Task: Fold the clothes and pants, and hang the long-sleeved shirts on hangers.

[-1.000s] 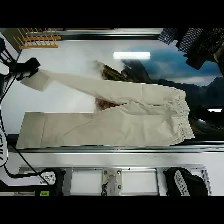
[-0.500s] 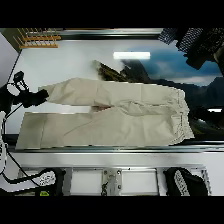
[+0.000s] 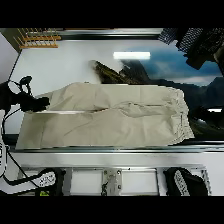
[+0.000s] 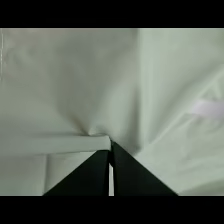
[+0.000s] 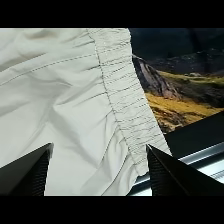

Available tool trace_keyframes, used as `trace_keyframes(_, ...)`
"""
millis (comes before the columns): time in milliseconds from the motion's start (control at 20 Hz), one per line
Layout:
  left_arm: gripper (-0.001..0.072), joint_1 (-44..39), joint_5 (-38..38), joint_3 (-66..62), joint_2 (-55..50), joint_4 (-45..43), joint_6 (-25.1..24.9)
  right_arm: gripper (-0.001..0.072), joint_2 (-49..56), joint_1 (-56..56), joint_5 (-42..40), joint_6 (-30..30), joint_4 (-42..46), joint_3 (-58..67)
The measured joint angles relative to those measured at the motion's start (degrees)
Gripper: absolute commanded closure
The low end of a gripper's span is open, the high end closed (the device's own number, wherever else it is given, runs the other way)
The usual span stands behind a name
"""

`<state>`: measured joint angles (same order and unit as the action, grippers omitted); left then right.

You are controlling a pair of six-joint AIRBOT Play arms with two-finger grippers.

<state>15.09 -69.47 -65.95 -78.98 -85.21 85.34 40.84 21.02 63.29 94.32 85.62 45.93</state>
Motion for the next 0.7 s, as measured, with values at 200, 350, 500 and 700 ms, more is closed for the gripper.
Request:
trace_keyframes(200,0.0285,-3.13,-7.85,-0.5,2.4,-0.15,-3.96,0.0081,0.0,0.0,-0.02,0.0,0.0,0.0)
trace_keyframes(350,0.0145,-4.68,-11.98,-0.72,3.19,-0.33,-7.23,0.0081,0.0,0.0,-0.02,0.0,0.0,-0.04)
trace_keyframes(500,0.0146,-5.2,-10.36,-2.58,3.41,-0.42,-11.15,0.0081,0.0,0.0,-0.02,0.0,0.0,-0.04)
trace_keyframes(700,0.0146,-3.65,-5.05,-10.62,-0.74,-0.76,-13.49,0.0081,0.0,0.0,-0.02,0.0,0.0,-0.17)
